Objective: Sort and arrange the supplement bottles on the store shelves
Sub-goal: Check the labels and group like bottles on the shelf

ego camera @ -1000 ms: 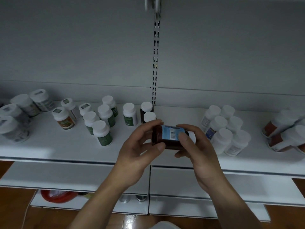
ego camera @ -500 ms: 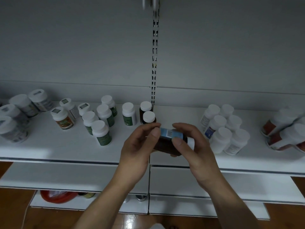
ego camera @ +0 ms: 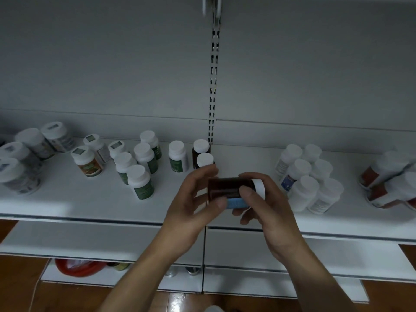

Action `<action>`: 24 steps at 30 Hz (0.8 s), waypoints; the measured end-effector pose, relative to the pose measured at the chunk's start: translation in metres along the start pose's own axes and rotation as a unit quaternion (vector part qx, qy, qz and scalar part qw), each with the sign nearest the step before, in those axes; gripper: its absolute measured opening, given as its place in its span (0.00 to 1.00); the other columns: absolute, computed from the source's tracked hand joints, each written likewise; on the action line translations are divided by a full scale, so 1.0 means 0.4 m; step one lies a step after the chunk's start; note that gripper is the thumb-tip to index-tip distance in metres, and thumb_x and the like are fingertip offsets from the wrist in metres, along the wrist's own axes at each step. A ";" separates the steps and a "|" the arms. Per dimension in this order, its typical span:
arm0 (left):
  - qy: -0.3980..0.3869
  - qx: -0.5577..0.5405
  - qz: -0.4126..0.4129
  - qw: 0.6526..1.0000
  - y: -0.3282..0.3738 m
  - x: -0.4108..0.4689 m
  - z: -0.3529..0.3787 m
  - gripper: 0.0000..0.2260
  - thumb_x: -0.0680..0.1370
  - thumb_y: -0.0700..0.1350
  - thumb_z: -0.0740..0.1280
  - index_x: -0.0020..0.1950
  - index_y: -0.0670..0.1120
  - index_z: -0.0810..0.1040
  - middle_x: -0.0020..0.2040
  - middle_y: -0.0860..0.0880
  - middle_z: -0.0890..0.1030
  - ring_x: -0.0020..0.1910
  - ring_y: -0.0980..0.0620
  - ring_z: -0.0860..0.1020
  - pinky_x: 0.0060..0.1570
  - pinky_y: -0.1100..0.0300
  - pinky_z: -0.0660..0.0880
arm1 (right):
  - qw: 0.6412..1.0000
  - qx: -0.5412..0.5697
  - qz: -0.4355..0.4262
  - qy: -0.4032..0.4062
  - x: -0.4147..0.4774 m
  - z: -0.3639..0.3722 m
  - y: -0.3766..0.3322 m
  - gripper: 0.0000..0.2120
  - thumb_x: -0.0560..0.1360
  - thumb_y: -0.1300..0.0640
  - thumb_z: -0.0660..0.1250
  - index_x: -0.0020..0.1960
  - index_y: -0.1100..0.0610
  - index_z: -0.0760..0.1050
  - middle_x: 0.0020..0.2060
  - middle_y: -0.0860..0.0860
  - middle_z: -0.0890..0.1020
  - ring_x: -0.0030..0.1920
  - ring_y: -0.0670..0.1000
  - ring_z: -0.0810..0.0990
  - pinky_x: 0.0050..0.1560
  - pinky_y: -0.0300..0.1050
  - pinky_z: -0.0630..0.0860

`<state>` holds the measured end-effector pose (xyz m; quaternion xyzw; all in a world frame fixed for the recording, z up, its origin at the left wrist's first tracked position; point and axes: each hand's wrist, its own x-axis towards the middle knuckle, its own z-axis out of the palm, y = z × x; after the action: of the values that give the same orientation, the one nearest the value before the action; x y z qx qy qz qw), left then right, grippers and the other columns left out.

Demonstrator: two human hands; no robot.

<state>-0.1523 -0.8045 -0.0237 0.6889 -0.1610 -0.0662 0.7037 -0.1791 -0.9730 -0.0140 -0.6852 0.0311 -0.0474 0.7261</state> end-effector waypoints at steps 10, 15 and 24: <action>0.021 -0.003 -0.062 0.998 -0.006 0.001 0.009 0.18 0.71 0.58 0.72 0.58 0.53 0.78 0.50 0.56 0.84 0.51 0.58 0.82 0.47 0.67 0.77 | 1.000 0.000 0.005 0.000 -0.001 0.000 0.014 0.25 0.65 0.41 0.69 0.59 0.49 0.75 0.46 0.49 0.84 0.42 0.49 0.83 0.38 0.42 0.79; 0.011 0.041 0.000 0.999 -0.019 0.001 0.006 0.22 0.68 0.54 0.73 0.62 0.59 0.76 0.56 0.55 0.81 0.56 0.52 0.80 0.55 0.60 0.77 | 0.999 -0.002 0.023 0.025 0.000 0.007 0.015 0.26 0.63 0.37 0.68 0.56 0.51 0.76 0.44 0.49 0.85 0.40 0.48 0.83 0.37 0.41 0.78; 0.004 0.052 -0.079 0.996 -0.008 0.007 0.015 0.21 0.69 0.67 0.68 0.53 0.54 0.79 0.47 0.55 0.84 0.46 0.56 0.82 0.50 0.56 0.79 | 0.998 0.005 0.013 0.057 -0.002 0.005 0.026 0.27 0.61 0.40 0.71 0.55 0.52 0.77 0.43 0.47 0.84 0.41 0.46 0.83 0.37 0.39 0.77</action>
<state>-0.1512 -0.8112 -0.0264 0.7350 -0.1066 -0.1099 0.6606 -0.1794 -0.9704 -0.0241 -0.6776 0.0816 -0.0771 0.7268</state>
